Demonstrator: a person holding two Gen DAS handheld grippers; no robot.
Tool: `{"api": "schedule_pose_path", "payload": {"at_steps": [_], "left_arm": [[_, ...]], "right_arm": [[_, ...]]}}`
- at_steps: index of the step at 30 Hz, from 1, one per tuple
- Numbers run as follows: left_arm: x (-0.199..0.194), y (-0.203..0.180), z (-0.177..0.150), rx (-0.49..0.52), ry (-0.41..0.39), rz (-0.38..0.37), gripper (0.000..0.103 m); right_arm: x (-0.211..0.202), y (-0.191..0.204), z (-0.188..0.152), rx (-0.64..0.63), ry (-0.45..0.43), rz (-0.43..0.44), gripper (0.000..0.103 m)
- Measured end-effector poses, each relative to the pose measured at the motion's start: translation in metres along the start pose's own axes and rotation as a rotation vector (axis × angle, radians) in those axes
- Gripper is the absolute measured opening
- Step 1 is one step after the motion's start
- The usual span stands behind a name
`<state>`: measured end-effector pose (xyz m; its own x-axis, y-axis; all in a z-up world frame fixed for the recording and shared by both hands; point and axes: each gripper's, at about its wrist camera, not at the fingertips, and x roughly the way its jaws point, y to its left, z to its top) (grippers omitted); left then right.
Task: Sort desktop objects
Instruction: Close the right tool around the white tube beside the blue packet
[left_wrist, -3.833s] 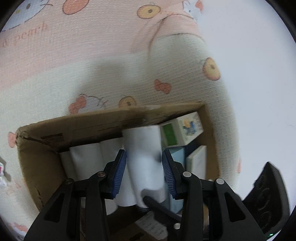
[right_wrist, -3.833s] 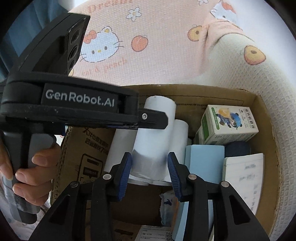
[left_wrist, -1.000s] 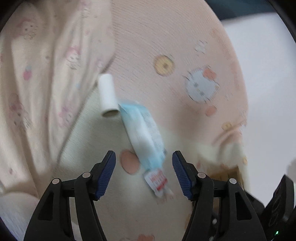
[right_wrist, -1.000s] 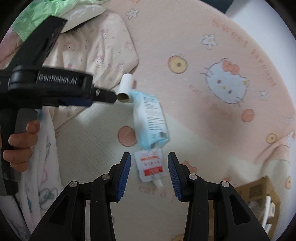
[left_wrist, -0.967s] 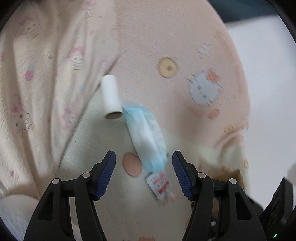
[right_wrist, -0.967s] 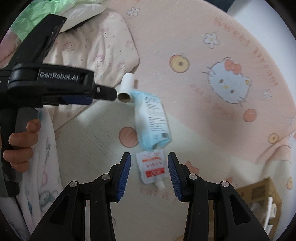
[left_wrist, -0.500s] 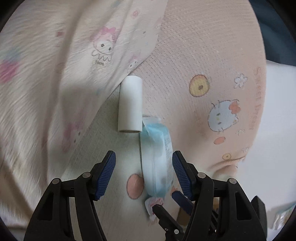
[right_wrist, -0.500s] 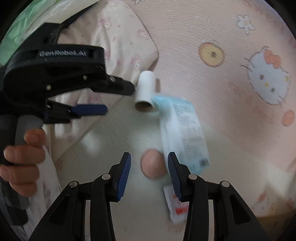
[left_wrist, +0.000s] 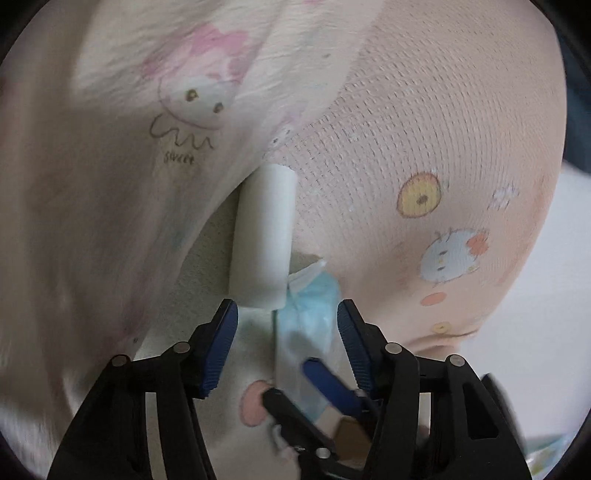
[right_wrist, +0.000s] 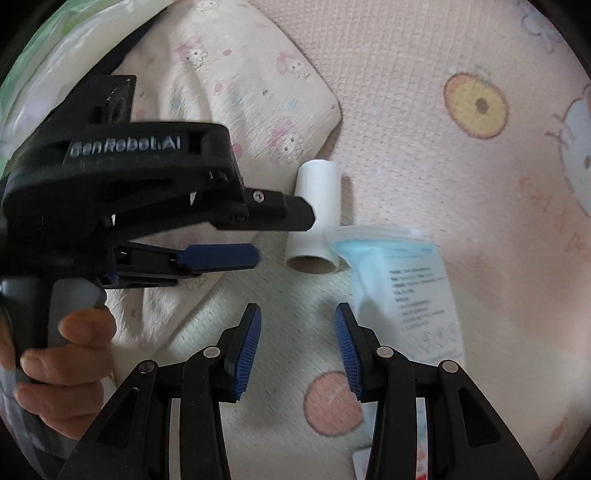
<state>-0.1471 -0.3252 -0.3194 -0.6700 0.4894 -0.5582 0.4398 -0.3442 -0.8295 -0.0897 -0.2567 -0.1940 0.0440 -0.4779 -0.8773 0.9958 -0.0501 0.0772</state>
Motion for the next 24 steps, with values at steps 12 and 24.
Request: {"api": "schedule_pose_path", "payload": {"at_steps": [12, 24], "left_arm": [[0.015, 0.0, 0.018, 0.004, 0.005, 0.03, 0.06], [0.018, 0.003, 0.025, -0.002, 0.002, 0.051, 0.06]], "right_arm": [[0.033, -0.016, 0.027, 0.037, 0.004, 0.101, 0.038], [0.041, -0.034, 0.04, 0.018, 0.011, 0.003, 0.038]]}}
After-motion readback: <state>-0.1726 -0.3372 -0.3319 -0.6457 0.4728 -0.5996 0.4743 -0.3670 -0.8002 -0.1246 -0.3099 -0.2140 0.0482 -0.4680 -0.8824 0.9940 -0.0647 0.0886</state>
